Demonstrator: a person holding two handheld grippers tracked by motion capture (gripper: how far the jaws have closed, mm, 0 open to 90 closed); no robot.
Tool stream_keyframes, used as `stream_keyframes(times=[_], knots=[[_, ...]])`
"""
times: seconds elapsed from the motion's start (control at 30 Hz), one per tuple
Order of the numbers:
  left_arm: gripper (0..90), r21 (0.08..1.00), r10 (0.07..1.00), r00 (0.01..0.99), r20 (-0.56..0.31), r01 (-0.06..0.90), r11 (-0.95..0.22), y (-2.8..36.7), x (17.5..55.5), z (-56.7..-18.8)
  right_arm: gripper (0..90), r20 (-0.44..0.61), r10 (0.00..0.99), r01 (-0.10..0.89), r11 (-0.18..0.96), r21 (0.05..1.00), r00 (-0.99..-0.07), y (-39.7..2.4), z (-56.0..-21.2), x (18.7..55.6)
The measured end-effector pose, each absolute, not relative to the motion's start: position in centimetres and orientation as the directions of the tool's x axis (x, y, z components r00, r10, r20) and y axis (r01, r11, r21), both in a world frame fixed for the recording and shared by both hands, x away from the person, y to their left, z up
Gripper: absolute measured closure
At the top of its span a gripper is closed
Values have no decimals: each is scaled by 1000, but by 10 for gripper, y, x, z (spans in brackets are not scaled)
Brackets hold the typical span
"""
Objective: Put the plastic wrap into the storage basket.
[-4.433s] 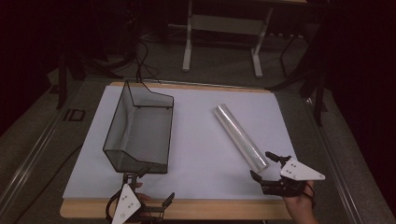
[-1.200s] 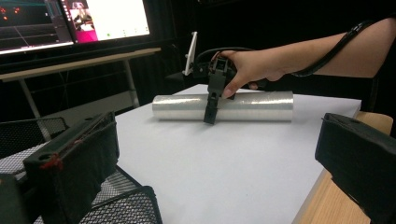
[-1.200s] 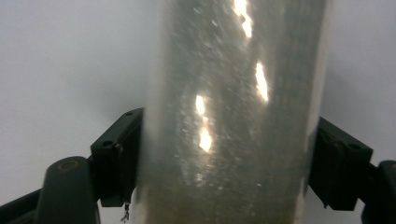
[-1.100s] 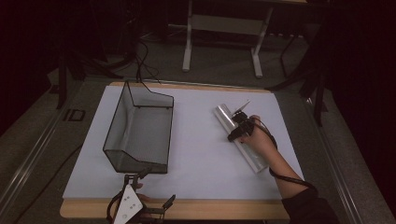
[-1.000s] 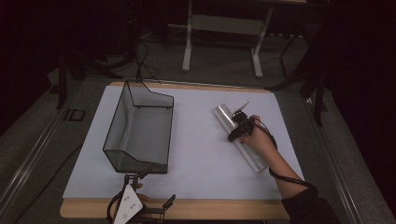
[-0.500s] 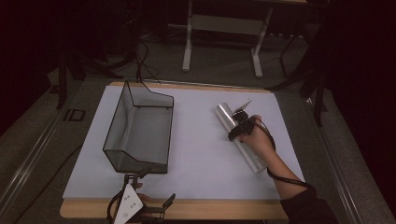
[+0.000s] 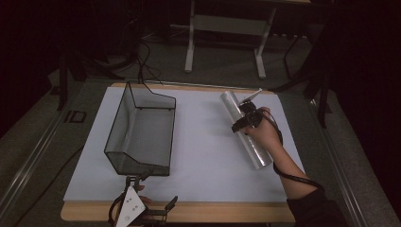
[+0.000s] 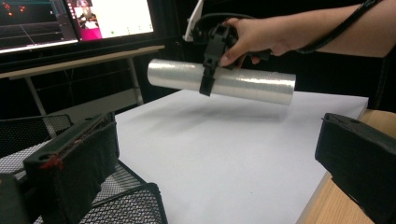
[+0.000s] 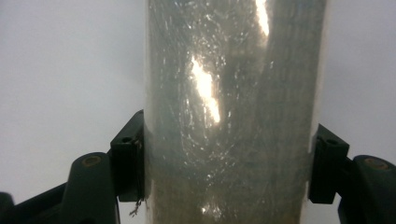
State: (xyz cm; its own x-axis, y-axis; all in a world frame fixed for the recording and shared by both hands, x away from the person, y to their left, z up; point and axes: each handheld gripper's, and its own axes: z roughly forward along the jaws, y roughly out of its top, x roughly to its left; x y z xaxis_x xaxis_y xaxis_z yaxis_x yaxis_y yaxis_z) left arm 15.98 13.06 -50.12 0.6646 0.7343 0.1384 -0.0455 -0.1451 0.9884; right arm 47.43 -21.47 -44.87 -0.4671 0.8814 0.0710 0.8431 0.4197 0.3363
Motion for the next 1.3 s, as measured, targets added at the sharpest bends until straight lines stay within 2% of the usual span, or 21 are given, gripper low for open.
stream_keyframes(times=[0.3,0.47,0.73,1.03,1.3], knots=[[2,987,734,664,145,-43,-155,130,160,-502,325,56,879,822,418,388,-474,-206,-415,476],[2,987,733,664,147,-46,-156,130,160,-501,325,98,883,818,378,434,-459,-197,-395,478],[2,987,733,663,149,-49,-156,130,159,-501,325,98,869,783,382,490,-485,-167,-363,478],[2,987,734,662,149,-53,-153,131,159,-501,325,206,843,764,312,565,-497,-135,-340,480],[2,986,733,662,154,-56,-157,131,158,-500,325,254,826,747,267,608,-503,-108,-331,479]])
